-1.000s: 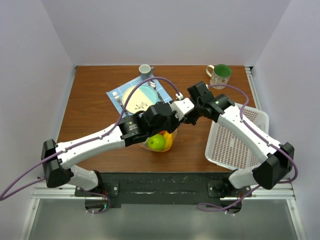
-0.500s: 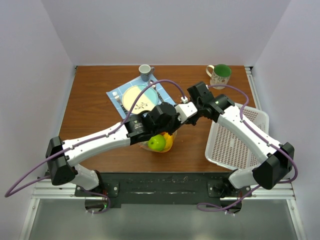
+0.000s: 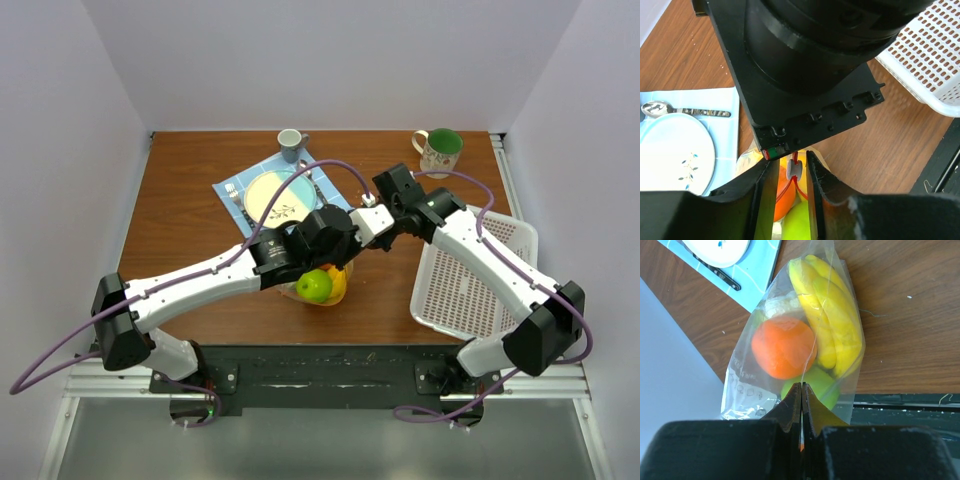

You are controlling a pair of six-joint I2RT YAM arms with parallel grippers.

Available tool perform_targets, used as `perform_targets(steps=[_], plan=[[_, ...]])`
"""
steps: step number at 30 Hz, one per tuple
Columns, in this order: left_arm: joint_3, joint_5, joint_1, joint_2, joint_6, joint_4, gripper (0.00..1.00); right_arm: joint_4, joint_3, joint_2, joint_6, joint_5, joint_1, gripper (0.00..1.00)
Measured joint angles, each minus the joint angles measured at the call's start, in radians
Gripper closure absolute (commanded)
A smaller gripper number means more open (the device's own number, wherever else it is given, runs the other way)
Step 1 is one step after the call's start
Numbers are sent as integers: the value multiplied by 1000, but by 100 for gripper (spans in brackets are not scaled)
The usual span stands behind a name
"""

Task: Place the food in the zip-top bag and seal the zipper
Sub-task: Adjust the zipper food storage bag at the center of the board.

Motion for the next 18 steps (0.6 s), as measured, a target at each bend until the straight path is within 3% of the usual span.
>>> perform_targets(steps=[6, 11, 16, 18], plan=[[-4, 7, 5, 0, 1, 1, 59, 1, 0, 4, 4, -2, -2, 100], [-17, 10, 12, 0, 3, -2, 60, 1, 0, 4, 4, -2, -5, 100], [-24, 9, 13, 0, 3, 5, 67, 1, 0, 4, 4, -2, -8, 100], [-30, 9, 13, 0, 3, 8, 75, 1, 0, 4, 4, -2, -8, 100]])
